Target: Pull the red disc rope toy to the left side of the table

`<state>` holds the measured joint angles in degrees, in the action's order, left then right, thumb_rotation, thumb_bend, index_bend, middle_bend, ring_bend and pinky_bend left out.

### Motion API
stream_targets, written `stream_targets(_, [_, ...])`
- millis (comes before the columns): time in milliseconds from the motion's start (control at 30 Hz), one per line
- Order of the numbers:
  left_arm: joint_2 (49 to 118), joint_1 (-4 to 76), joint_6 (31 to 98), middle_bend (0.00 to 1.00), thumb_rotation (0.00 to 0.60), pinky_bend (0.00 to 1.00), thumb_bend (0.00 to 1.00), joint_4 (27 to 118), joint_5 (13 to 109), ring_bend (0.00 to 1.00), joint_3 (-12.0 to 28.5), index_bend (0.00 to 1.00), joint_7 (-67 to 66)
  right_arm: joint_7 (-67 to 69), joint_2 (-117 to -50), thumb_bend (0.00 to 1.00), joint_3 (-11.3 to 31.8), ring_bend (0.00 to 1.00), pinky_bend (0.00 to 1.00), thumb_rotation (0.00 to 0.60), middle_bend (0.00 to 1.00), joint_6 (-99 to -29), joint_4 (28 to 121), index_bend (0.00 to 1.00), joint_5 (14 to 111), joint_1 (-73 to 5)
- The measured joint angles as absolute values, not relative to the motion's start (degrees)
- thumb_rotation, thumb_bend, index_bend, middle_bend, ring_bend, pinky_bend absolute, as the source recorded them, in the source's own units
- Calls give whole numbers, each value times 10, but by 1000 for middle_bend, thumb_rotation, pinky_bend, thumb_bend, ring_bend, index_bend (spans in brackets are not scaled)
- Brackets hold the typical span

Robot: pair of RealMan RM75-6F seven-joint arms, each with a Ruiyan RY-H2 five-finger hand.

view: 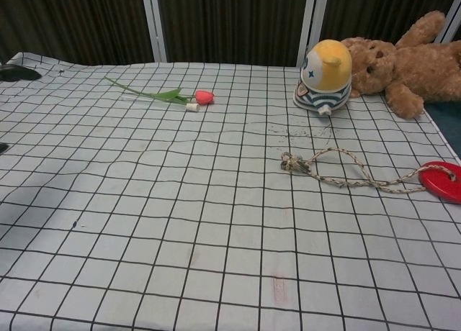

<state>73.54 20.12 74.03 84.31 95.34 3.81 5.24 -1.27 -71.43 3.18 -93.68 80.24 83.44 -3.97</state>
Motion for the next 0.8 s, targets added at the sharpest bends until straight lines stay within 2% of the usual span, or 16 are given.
stream_targets(233, [825, 317, 600, 40, 600, 34, 413, 844, 904, 0, 88, 0, 21, 10, -704, 62, 41, 0, 0, 600, 0, -926, 805, 0, 833, -40])
stream_targets(467, [947, 436, 495, 52, 600, 34, 412, 786, 836, 0, 139, 0, -25, 36, -704, 62, 47, 0, 0, 600, 0, -915, 789, 0, 827, -35])
stream_targets(800, [1061, 552, 415, 52, 600, 36, 410, 665, 785, 0, 178, 0, -24, 61, -703, 62, 55, 0, 0, 600, 0, -914, 779, 0, 830, -29])
